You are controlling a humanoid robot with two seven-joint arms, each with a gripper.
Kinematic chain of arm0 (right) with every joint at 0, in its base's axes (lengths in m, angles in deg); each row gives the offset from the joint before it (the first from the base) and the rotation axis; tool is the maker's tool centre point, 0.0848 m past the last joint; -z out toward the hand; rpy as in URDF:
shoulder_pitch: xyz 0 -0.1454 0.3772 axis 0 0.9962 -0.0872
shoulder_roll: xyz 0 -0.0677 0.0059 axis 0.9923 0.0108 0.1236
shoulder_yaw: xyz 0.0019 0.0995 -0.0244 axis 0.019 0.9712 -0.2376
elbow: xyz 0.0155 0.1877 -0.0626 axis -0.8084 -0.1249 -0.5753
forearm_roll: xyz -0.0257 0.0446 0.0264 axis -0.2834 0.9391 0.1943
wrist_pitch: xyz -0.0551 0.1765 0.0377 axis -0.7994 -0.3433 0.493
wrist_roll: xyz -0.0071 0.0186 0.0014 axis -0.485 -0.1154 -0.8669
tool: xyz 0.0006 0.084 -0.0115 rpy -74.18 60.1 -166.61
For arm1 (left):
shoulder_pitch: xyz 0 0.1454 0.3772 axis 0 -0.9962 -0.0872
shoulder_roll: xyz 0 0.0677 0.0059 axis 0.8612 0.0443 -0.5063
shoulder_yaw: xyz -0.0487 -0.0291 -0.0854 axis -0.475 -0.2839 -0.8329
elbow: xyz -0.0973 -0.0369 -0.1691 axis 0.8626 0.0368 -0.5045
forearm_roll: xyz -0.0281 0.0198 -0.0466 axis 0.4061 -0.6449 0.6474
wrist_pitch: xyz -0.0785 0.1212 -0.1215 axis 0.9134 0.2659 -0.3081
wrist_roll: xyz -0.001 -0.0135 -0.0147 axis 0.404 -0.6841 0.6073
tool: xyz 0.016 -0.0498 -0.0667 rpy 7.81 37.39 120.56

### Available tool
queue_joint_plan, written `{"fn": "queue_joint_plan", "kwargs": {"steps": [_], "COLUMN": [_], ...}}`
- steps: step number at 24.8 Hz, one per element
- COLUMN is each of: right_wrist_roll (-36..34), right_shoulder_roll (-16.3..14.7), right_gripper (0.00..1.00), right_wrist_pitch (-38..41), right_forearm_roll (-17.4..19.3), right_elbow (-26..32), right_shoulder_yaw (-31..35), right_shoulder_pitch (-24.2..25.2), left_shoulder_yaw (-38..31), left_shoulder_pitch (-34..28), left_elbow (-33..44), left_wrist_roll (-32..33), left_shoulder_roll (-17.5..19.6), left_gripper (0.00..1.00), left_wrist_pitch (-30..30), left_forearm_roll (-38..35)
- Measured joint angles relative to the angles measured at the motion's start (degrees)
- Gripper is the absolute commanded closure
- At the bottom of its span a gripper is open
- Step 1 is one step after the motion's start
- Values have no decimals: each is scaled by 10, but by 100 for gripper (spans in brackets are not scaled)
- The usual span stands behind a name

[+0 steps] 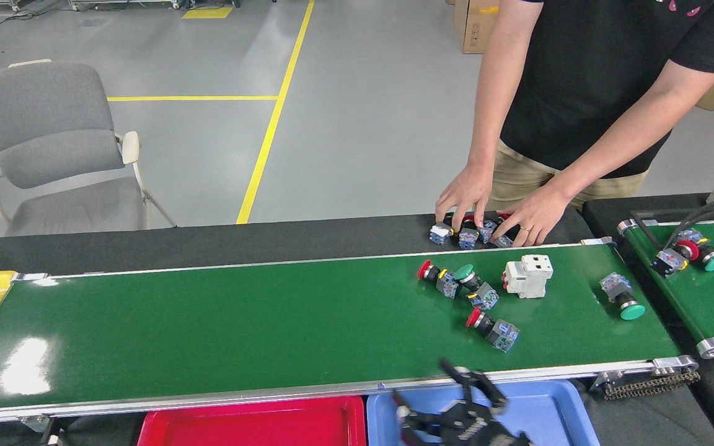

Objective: Pick switch part from conveyor to tray
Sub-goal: 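Move both grippers up over the belt toward the scattered buttons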

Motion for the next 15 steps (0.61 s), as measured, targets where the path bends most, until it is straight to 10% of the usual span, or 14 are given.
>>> {"fn": "queue_joint_plan", "kwargs": {"steps": [6,15], "right_wrist_roll": [-31,63], "right_shoulder_roll": [-1,-66], "right_gripper": [0,0], "right_wrist_pitch": [-16,29], "right_forearm_roll": [18,9], "right_elbow": [0,-73], "right_shoulder_yaw": [62,-75], "right_shoulder_pitch": [20,-145], "left_shoulder_yaw": [3,7], "left_shoulder_pitch": [1,6], "left_elbow": [0,0], "left_wrist_roll": [0,1], "left_shoulder_roll": [0,0], "left_gripper": [0,0], "left_wrist_pitch": [0,0], "left_forearm_roll": [0,0]}}
